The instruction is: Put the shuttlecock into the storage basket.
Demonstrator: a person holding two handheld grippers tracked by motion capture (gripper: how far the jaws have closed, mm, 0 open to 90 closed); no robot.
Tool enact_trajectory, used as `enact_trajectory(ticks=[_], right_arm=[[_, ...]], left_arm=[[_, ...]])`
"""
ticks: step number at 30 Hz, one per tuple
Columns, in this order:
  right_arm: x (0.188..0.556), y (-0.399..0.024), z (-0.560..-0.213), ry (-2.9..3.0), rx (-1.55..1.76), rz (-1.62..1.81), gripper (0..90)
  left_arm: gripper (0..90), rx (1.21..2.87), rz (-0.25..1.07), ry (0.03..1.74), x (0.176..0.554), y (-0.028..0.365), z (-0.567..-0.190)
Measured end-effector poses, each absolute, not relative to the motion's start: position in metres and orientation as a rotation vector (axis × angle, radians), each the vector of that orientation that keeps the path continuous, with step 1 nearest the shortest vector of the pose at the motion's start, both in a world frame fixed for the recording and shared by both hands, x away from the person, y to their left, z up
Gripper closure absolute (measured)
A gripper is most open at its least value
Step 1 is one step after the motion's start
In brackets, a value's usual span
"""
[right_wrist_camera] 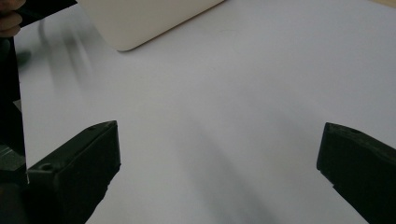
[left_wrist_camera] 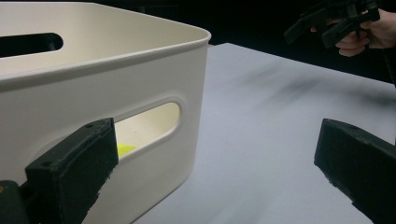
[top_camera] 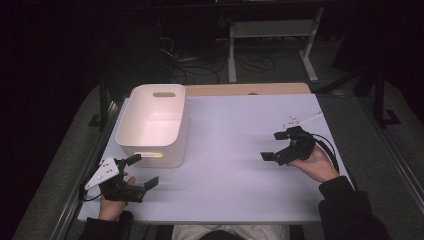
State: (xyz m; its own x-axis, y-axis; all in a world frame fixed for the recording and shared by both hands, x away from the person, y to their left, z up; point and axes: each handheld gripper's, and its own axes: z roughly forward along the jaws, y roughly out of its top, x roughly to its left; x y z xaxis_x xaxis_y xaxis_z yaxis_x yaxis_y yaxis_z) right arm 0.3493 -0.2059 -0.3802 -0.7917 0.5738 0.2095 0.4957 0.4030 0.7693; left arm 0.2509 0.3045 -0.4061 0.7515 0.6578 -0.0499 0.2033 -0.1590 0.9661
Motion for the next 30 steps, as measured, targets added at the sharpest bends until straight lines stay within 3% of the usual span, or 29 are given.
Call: enact_trajectory(ticks=[30], right_arm=[[0.318,-0.249,-0.403,2.455,1.056,1.377,0.0]], left_arm=[[0.0,1.727,0.460,0.688,0.251,0.304,-0.406]])
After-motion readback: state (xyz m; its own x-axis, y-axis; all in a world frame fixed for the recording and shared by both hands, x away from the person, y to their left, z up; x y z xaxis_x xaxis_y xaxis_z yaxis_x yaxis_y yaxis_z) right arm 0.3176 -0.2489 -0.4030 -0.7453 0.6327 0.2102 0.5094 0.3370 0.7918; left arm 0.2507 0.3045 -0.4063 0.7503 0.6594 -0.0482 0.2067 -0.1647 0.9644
